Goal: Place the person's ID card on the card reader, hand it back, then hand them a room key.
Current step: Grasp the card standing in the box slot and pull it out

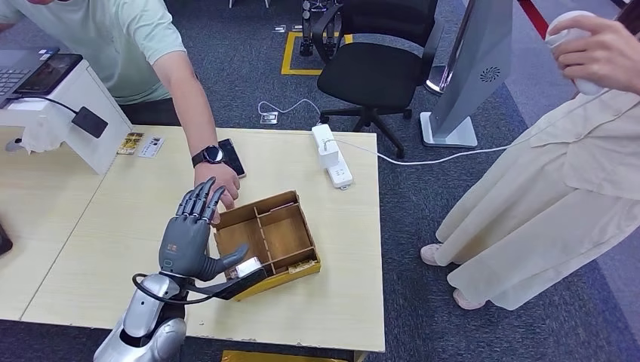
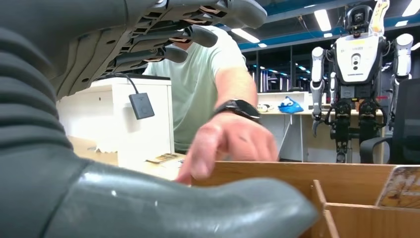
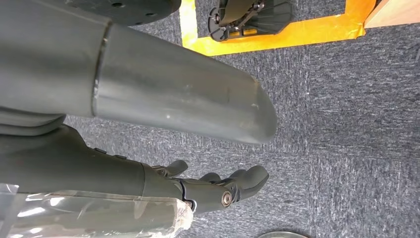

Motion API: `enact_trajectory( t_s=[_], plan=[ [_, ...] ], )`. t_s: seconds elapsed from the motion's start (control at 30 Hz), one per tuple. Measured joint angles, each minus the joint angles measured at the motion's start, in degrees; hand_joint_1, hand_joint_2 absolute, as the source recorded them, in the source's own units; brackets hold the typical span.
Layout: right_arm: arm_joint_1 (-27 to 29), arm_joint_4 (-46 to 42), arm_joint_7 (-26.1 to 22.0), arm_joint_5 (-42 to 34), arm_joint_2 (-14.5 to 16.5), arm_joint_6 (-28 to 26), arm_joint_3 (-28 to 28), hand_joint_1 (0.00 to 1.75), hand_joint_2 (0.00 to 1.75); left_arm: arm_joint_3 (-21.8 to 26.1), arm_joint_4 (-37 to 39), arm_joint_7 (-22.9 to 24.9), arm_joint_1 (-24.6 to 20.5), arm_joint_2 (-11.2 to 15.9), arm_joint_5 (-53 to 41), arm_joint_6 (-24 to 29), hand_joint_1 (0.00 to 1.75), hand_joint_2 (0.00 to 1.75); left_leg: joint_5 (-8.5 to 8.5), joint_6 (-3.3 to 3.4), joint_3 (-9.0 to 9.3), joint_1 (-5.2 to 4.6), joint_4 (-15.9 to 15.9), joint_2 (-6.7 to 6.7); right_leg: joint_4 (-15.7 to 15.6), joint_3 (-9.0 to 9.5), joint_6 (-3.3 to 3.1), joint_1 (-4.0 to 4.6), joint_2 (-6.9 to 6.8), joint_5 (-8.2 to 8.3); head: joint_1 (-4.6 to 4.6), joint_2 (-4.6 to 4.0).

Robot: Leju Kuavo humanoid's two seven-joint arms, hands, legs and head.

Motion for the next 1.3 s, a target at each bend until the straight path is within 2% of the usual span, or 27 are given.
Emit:
enact_trajectory(
  t_s=[0.03, 0.17, 0.83, 1.3],
  plan=[
    [0.06, 0.0, -0.14, -0.15, 0.0, -0.01, -0.05, 0.0, 0.0, 0.08, -0.36, 0.0, 0.29, 0.19, -0.02, 0.0, 0.0, 0.0, 0.0, 0.0, 0.0, 0.0, 0.0, 0.0, 0.0, 0.0, 0.0, 0.0, 0.0, 0.0, 0.01, 0.0],
    [0.23, 0.0, -0.43, -0.54, -0.02, -0.04, -0.37, 0.0, 0.0, 0.58, -1.7, 0.22, 0.99, 0.67, -0.21, -0.15, 0.0, 1.75, 0.0, 0.0, 0.0, 0.0, 0.0, 0.0, 0.0, -0.01, 0.0, 0.0, 0.0, 0.0, 0.01, 0.0],
    [0.31, -0.05, -0.5, -1.39, -0.04, -0.15, -1.32, 0.0, 0.0, 3.97, -4.42, 0.16, 0.2, 2.55, 0.5, -0.08, 0.0, 1.75, 0.0, 0.0, 0.0, 0.0, 0.0, 0.0, 0.0, 0.0, 0.0, 0.0, 0.0, 0.0, 0.02, 0.01],
    [0.56, -0.13, -0.73, -2.6, -0.07, -0.2, -2.53, 0.0, 0.0, 5.78, -5.39, 0.95, 3.05, 4.71, 0.88, -0.1, 0.0, 1.75, 0.0, 0.0, -0.01, 0.01, -0.01, 0.0, 0.0, 0.0, 0.0, 0.0, 0.0, 0.0, 0.01, 0.01]
  ],
)
